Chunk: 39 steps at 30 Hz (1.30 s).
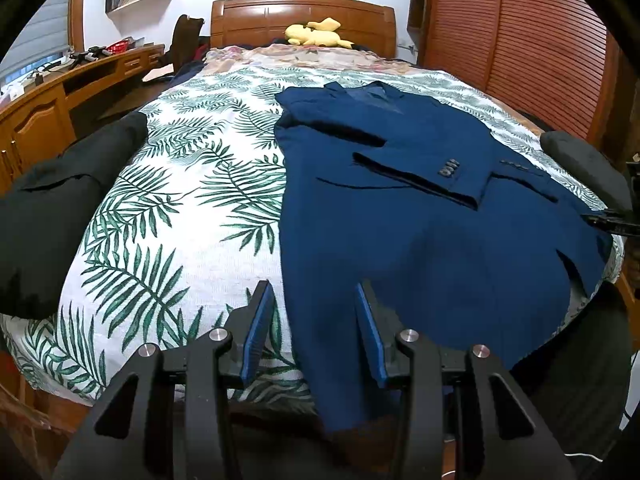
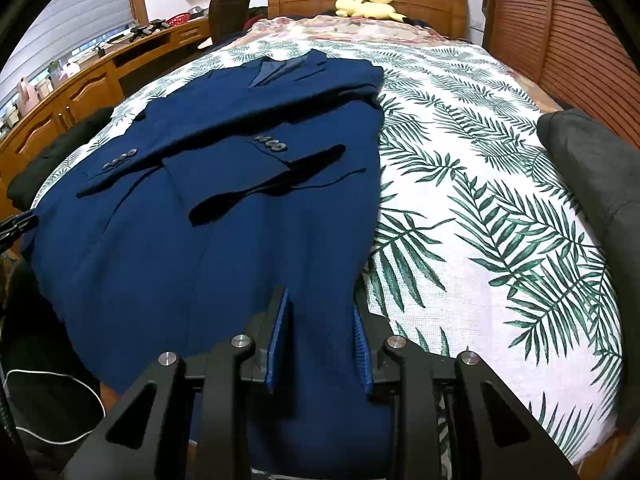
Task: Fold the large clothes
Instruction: 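Grasp the blazer hem with both grippers, then lift the hem with both grippers and fold it over toward the collar, release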
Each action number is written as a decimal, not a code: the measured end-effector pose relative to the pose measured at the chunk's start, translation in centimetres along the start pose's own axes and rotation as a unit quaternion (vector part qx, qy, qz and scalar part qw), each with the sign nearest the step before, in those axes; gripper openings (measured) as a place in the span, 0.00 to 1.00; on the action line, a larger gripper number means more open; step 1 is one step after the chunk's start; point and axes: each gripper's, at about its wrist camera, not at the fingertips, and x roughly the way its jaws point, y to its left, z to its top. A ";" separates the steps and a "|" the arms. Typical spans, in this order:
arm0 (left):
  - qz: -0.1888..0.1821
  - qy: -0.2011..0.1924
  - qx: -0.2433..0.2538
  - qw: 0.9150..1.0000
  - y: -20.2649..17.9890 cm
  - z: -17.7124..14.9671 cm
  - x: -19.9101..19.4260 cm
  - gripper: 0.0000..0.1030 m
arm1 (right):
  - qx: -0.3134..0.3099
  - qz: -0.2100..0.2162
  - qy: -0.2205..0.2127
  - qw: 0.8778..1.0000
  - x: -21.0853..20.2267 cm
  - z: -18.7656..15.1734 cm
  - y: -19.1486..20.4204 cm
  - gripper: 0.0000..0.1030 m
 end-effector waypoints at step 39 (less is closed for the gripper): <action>0.001 -0.130 0.061 0.990 -3.2 13.7 -8.3 0.02 | -0.005 0.074 -0.204 0.976 -11.3 10.2 0.8 0.05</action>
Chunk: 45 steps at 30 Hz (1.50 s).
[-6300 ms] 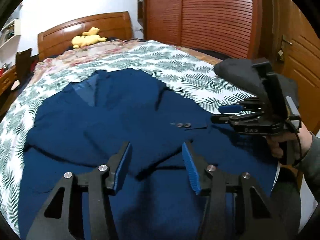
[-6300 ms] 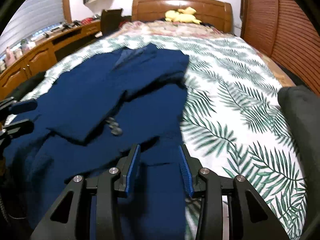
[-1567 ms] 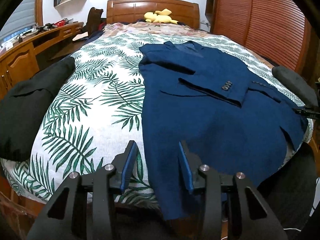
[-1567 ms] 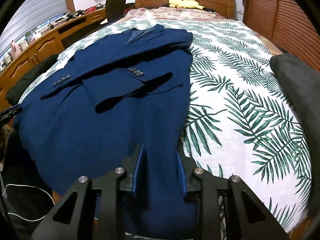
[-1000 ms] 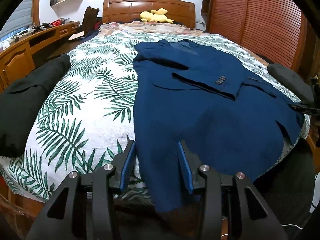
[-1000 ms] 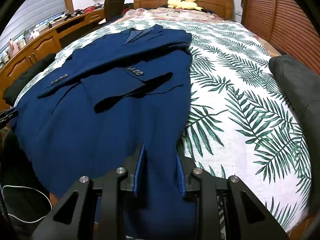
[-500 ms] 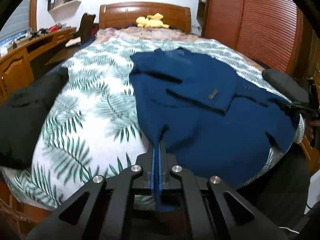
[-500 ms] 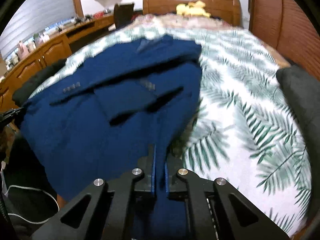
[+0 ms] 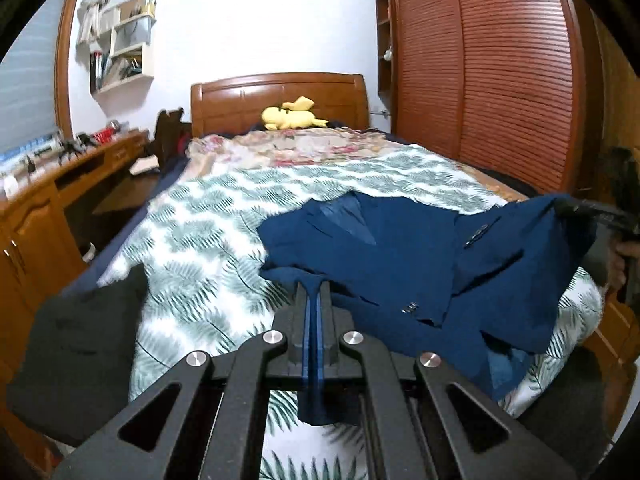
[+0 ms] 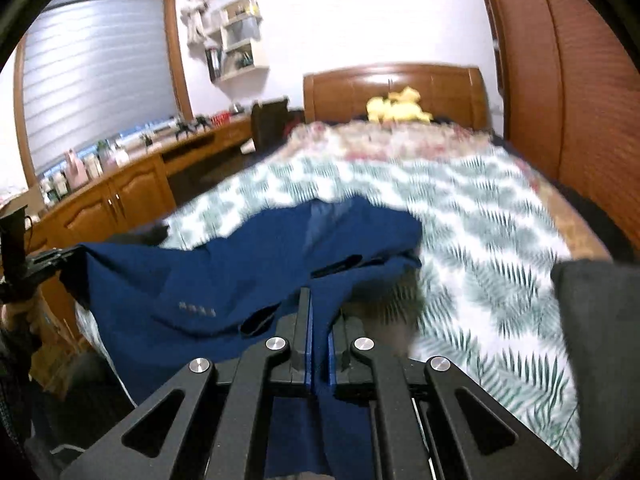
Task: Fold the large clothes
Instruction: 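Lift the hem with both grippers and fold it over toward the collar, release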
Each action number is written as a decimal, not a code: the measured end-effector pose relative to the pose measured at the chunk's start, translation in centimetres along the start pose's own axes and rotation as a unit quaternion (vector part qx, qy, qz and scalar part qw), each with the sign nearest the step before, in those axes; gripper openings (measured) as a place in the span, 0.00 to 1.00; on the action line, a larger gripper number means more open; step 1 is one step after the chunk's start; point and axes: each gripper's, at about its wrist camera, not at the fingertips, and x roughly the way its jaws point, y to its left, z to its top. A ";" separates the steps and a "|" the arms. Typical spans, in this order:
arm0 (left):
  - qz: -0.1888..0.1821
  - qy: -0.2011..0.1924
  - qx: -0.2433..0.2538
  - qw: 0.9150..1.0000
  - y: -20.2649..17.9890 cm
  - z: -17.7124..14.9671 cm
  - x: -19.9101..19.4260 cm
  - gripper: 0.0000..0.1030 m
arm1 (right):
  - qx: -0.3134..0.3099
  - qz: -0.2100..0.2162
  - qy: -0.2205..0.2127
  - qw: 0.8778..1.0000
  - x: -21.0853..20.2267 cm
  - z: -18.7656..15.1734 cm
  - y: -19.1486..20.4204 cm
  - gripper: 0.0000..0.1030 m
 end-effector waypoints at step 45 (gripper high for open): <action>0.021 0.045 -0.003 0.999 -0.4 1.1 8.7 0.26 | 0.003 -0.146 0.109 0.983 6.1 -3.1 -4.6 0.47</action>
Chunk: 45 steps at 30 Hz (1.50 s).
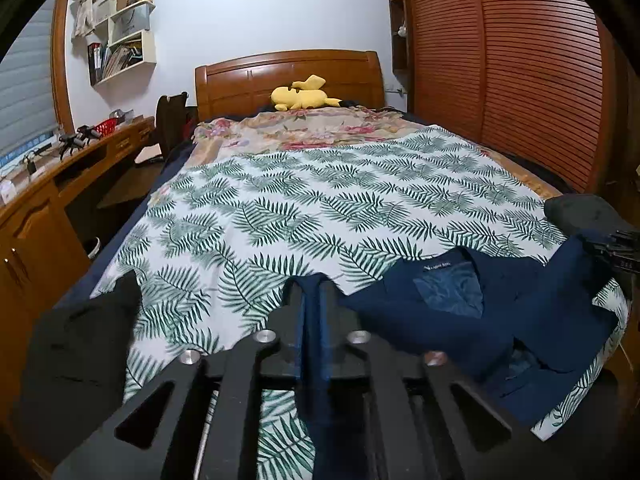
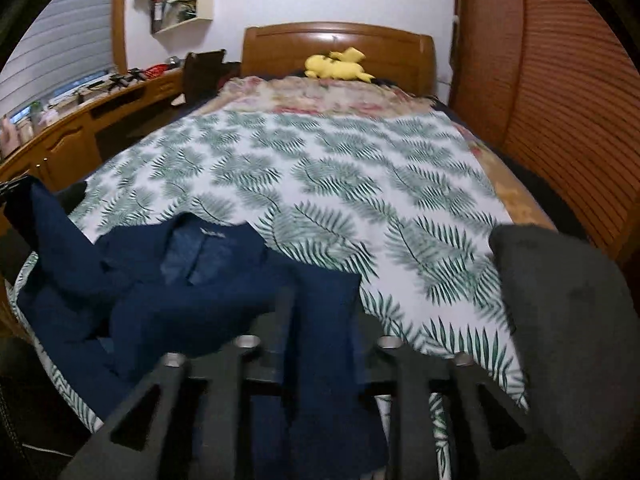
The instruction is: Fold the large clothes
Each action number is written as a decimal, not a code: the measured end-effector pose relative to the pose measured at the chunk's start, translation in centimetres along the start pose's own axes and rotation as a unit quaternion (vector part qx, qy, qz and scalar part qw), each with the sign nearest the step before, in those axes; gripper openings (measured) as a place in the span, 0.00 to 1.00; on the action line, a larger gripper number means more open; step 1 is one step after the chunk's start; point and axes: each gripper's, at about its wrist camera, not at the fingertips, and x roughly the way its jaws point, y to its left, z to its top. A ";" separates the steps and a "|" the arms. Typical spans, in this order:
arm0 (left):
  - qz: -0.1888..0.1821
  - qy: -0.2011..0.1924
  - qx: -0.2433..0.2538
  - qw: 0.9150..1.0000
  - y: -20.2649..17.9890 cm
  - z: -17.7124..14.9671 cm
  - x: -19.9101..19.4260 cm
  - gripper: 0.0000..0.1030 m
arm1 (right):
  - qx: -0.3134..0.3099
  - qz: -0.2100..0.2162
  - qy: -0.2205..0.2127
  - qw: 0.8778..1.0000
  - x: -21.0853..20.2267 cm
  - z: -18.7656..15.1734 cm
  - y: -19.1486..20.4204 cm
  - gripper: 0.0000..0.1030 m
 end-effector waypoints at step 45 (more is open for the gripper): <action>-0.069 0.039 -0.012 0.997 0.0 -12.1 -3.4 0.78 | -0.124 0.050 0.086 0.987 9.8 -1.0 17.0 0.66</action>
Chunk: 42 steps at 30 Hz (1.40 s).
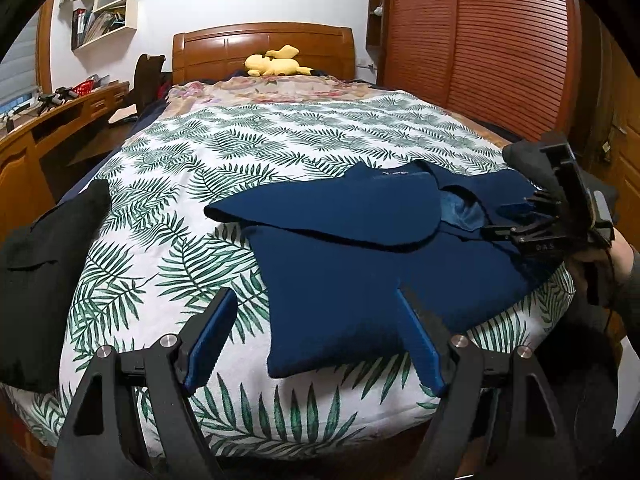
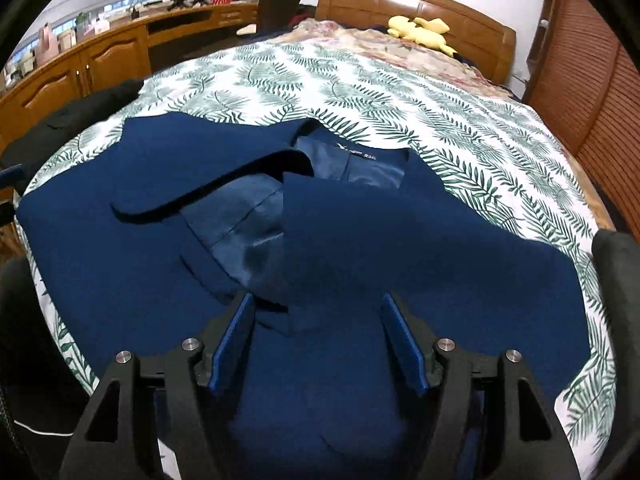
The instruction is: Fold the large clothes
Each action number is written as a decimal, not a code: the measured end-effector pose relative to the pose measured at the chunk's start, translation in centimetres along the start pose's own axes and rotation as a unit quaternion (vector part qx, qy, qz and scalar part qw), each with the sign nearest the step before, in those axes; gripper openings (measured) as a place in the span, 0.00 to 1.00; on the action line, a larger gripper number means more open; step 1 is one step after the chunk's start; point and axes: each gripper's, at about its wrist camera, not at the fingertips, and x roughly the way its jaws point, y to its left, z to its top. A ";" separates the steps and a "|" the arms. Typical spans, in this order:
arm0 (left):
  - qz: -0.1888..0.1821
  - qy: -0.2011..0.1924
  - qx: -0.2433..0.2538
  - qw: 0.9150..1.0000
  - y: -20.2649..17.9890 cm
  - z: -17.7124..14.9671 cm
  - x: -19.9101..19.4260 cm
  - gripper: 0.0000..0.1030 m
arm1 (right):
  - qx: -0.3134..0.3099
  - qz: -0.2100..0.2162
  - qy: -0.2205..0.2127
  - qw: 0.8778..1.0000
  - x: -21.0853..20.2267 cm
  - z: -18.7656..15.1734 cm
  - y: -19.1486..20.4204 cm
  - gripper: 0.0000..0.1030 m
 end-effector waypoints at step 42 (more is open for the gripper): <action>0.001 0.043 0.036 0.998 -8.0 4.9 6.8 0.78 | -0.024 0.096 -0.097 0.990 -1.2 4.2 -5.1 0.55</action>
